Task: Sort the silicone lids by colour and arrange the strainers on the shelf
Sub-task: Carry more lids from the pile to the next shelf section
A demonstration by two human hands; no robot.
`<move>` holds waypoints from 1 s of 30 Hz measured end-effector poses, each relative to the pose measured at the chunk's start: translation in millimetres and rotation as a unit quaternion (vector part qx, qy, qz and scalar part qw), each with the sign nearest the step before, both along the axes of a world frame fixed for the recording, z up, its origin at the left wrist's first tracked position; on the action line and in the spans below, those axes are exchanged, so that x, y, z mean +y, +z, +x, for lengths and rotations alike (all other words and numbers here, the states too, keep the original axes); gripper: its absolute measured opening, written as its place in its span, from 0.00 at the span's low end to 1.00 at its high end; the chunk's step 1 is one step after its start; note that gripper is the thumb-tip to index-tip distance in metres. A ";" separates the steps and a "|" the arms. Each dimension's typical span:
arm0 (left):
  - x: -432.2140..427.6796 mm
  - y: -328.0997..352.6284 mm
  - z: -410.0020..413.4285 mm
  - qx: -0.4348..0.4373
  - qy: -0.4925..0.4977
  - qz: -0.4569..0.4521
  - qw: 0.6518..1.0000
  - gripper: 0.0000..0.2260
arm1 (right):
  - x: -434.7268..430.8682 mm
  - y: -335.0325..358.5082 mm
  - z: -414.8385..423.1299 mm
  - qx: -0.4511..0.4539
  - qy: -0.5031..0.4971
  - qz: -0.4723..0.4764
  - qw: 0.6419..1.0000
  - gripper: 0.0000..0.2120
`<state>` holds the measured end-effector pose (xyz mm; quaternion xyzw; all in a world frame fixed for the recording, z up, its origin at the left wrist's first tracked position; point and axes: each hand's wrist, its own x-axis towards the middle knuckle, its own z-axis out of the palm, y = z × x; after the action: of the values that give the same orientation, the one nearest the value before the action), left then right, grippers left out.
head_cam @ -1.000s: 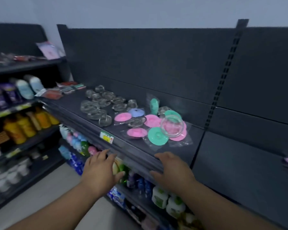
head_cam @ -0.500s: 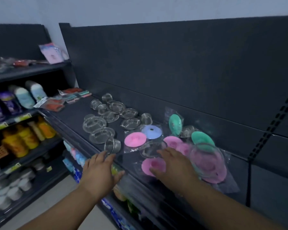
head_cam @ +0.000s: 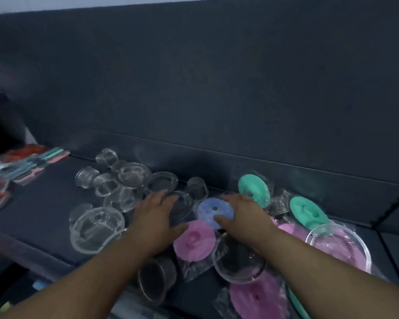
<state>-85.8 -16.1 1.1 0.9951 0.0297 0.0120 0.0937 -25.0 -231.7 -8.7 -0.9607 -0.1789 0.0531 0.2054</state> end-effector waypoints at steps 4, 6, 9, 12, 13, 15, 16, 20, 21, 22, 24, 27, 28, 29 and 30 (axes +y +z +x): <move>18.4 -11.9 35.4 0.055 -0.191 0.008 0.980 0.46 | 23.3 -10.0 17.8 0.101 -0.084 -0.043 0.990 0.47; 17.2 -15.6 46.7 0.087 -0.258 0.011 0.962 0.43 | 30.4 -12.0 19.4 0.129 -0.087 -0.112 0.981 0.52; 17.5 -24.9 61.1 0.116 -0.309 0.024 0.944 0.41 | 36.1 -11.9 17.6 0.115 -0.121 -0.156 0.973 0.50; 22.6 -30.8 67.9 0.144 -0.305 0.004 0.941 0.40 | 37.4 -11.5 16.3 0.107 -0.169 -0.089 0.976 0.47; 23.9 -31.2 69.6 0.144 -0.304 0.005 0.942 0.39 | 37.2 -10.7 16.0 0.101 -0.189 -0.057 0.975 0.46; 25.7 -30.5 72.4 0.136 -0.303 0.008 0.943 0.38 | 37.1 -8.4 16.1 0.080 -0.234 0.001 0.969 0.44; 26.0 -30.1 73.5 0.132 -0.303 0.009 0.944 0.39 | 37.1 -6.2 15.7 0.071 -0.253 0.029 0.964 0.41; 18.4 -28.5 74.9 0.113 -0.298 0.006 0.948 0.40 | 33.0 3.2 12.6 0.027 -0.282 0.132 0.950 0.10; 14.0 -27.7 74.3 0.108 -0.296 0.001 0.949 0.40 | 29.5 7.2 11.4 -0.001 -0.287 0.137 0.948 0.09; 9.2 -27.0 73.5 0.106 -0.296 -0.003 0.949 0.41 | 24.0 11.0 11.2 -0.042 -0.293 0.124 0.947 0.07; -0.8 -25.4 70.9 0.106 -0.306 -0.002 0.946 0.41 | 10.2 20.3 13.5 -0.144 -0.295 0.073 0.942 0.06; -10.7 -25.8 68.4 0.116 -0.318 0.013 0.941 0.41 | -11.9 27.8 23.6 -0.181 -0.292 0.028 0.939 0.09; -12.4 -25.8 68.4 0.119 -0.320 0.017 0.940 0.41 | -16.3 28.3 26.8 -0.158 -0.295 0.027 0.942 0.09; -13.8 -26.2 68.7 0.123 -0.323 0.019 0.938 0.41 | -18.8 27.4 28.9 -0.128 -0.295 0.030 0.946 0.09; -15.7 -25.7 68.8 0.124 -0.329 0.021 0.936 0.41 | -19.2 25.9 30.2 -0.103 -0.295 0.028 0.949 0.08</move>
<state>-17.0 -31.8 -24.6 0.9446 -0.2879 -0.1426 0.0675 5.3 -250.9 17.2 -0.9647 0.0915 -0.1138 0.2191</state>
